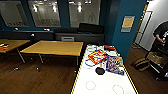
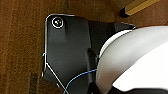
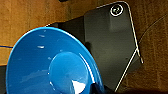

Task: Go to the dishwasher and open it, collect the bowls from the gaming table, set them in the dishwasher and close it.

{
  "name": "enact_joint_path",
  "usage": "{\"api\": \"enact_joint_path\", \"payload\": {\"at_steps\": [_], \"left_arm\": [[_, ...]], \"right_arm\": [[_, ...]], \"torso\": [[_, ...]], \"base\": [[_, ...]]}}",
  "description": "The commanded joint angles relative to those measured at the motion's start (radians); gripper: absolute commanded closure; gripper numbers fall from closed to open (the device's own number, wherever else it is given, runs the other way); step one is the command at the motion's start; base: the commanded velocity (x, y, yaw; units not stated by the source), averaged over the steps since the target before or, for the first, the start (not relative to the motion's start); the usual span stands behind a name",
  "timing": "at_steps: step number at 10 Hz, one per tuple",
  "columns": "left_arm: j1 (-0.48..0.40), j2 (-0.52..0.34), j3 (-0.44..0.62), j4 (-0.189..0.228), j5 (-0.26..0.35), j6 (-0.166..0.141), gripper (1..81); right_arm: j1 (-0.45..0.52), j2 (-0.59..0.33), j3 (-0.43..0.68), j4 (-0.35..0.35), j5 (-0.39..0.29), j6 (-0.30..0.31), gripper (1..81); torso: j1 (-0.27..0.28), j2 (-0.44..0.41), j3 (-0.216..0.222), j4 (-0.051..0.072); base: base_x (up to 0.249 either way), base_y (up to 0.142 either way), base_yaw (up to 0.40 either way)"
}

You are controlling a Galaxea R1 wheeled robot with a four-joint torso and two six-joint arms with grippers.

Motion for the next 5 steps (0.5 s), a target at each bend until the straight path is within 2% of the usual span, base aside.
{"api": "enact_joint_path", "payload": {"at_steps": [1,5], "left_arm": [[-0.04,0.03,-0.058,-0.004,0.1,-0.001,81.1],[-0.038,0.051,-0.08,-0.001,0.1,0.004,81.1]], "right_arm": [[0.035,0.013,-0.008,-0.016,-0.078,-0.005,81.1],[0.041,0.029,-0.008,-0.015,-0.103,-0.005,81.1]], "torso": [[0.001,0.0,0.0,0.0],[0.001,0.0,0.0,0.0]], "base": [[0.0,0.0,0.0],[0.0,0.0,0.0]]}}
